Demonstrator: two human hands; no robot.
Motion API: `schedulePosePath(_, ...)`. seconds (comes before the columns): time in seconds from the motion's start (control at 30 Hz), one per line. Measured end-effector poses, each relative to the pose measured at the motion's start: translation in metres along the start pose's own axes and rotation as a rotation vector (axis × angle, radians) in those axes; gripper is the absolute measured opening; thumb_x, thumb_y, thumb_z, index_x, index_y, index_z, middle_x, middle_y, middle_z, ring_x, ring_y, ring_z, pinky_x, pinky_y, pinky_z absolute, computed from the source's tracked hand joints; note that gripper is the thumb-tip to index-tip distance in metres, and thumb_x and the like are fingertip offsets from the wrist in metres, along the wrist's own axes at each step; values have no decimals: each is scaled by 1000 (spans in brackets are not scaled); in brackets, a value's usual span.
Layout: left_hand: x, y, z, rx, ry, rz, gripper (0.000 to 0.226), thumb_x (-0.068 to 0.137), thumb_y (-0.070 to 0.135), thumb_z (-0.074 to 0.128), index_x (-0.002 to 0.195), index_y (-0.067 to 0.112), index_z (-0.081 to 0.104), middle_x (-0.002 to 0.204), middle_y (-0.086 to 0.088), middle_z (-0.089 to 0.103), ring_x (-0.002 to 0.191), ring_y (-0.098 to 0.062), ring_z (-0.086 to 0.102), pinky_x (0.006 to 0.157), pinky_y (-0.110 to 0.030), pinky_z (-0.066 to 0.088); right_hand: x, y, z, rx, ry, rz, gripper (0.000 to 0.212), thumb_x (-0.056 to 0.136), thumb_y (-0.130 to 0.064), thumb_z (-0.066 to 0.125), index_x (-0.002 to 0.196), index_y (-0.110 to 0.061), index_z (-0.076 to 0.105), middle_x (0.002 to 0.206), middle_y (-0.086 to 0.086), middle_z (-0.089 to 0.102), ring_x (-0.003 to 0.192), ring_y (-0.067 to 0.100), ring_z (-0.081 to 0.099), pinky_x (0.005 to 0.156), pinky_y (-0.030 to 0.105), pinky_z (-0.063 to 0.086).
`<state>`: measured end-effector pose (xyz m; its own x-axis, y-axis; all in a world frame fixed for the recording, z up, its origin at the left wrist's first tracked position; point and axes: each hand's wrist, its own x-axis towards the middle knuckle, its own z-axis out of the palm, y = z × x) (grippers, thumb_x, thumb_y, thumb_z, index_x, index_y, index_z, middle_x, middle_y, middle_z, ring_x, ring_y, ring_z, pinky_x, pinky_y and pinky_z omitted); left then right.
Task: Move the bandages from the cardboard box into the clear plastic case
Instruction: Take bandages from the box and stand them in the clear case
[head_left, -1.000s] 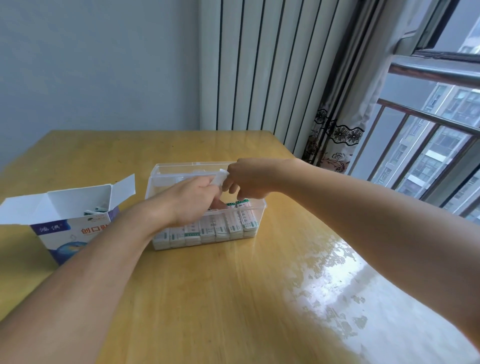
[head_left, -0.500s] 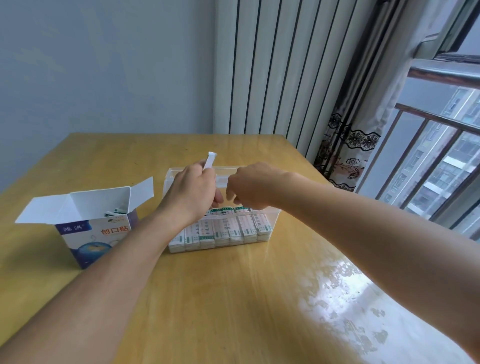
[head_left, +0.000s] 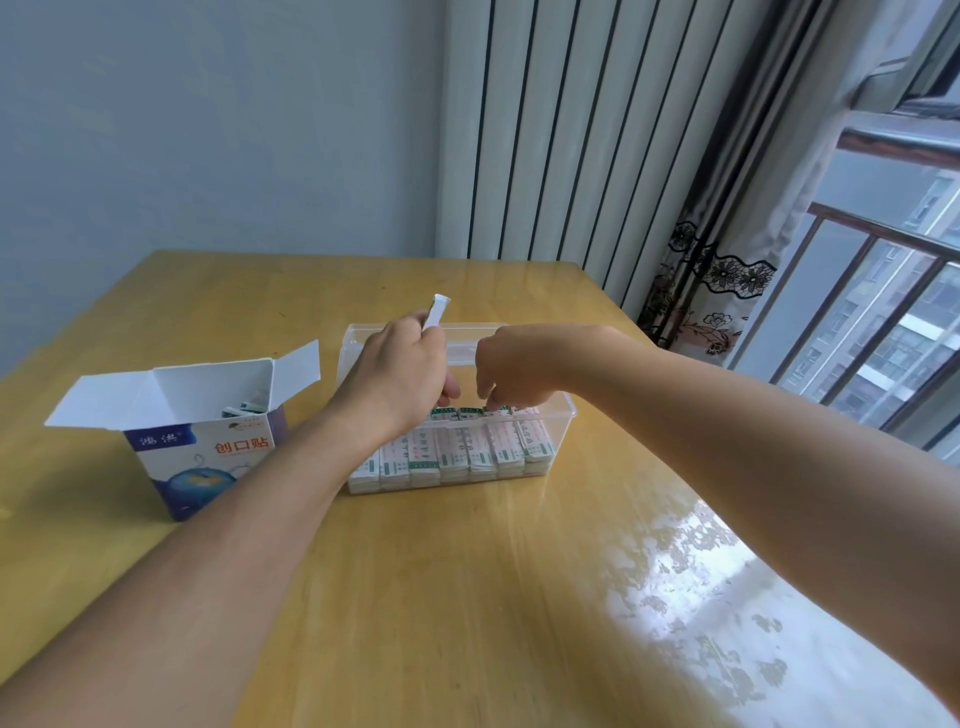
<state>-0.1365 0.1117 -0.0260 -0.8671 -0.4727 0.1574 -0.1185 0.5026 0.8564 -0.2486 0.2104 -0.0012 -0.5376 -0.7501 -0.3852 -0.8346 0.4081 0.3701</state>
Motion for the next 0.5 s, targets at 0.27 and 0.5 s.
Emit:
schedulePosePath(0.27,0,0,-1,-5,-5,-12,20,99,18,32,100,18,51,73,-7,74,71,-21,71,82,-48,60,3,2,1,12,21,66,36,95,-17,65,130,-18,62,115,0,65,107,25,63,91,41,56)
schedulePosePath(0.5,0,1,0,-3,3,-16,24,100,18,31,104,13,55,73,-7,73,70,-21,71,80,-45,60,-7,-2,2,33,80,71,41,93,-5,64,133,-16,61,119,4,65,102,25,65,88,37,57)
